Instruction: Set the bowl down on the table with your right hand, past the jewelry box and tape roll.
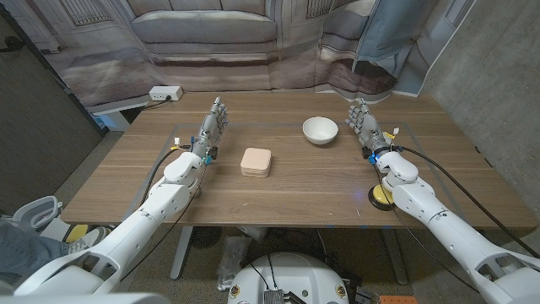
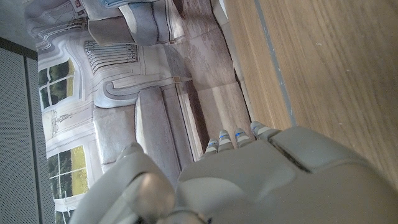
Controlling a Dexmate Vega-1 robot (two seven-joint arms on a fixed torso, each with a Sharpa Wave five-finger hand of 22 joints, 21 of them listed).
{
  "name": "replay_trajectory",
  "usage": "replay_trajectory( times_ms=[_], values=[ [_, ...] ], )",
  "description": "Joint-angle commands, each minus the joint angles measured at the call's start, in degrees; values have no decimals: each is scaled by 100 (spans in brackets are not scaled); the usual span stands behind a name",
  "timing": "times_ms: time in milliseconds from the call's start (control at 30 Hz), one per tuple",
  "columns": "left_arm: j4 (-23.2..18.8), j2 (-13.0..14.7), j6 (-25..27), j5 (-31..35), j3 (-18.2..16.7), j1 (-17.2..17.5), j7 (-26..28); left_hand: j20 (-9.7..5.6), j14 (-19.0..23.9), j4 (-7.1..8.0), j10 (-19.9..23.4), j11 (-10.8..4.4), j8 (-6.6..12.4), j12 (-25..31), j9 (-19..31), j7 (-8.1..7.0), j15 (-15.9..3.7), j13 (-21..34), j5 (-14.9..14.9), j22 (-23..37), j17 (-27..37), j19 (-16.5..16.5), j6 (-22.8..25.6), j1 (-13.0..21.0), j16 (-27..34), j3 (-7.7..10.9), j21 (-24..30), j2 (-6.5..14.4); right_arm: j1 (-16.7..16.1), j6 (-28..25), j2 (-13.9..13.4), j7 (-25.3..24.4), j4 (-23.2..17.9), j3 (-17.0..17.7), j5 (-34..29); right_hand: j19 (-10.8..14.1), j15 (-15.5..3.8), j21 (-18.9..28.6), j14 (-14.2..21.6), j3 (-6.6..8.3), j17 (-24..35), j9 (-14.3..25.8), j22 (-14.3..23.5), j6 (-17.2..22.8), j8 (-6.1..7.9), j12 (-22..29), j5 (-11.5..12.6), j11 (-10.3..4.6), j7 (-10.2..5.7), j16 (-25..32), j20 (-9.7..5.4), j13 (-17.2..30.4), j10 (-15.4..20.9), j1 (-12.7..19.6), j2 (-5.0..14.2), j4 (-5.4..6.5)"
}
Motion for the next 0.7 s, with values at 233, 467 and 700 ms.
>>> replay_trajectory(
  times_ms=[233, 467, 700],
  values=[
    [-167, 67, 71, 84, 35, -3, 66, -437, -50, -22, -48, 20, 48, 35, 21, 28, -31, 24, 52, 17, 22, 7, 6, 120, 25, 16, 47, 39, -190, -1, -68, -157, -255, 79, 36, 147, 0, 34, 75, 51, 25, 20, 26, 96, 38, 34, 25, 18, 47, 37, -164, 10, 85, 102, 10, -56],
    [-356, 114, 109, 33, -11, 127, 128, -426, -78, -37, -61, 18, 40, 33, 21, 26, -14, 23, 60, 17, 21, -15, -12, 137, 16, 7, 42, 33, -222, 110, -59, -108, -230, 113, 60, 160, -1, 23, 96, 52, 25, 20, 27, 102, 31, 34, 24, 8, 50, 34, -170, 10, 106, 124, 14, -74],
    [-634, 240, 228, 81, -29, 223, 230, -414, -51, -53, -9, 34, 50, 55, 21, 55, 16, 23, 68, 16, 21, -6, 13, 157, 29, -3, 48, 30, -235, 218, -119, -1, -242, 128, 30, 170, -3, 14, 122, 51, 26, 20, 28, 107, 26, 31, 22, 0, 53, 35, -169, 10, 115, 138, 16, -86]
  ],
)
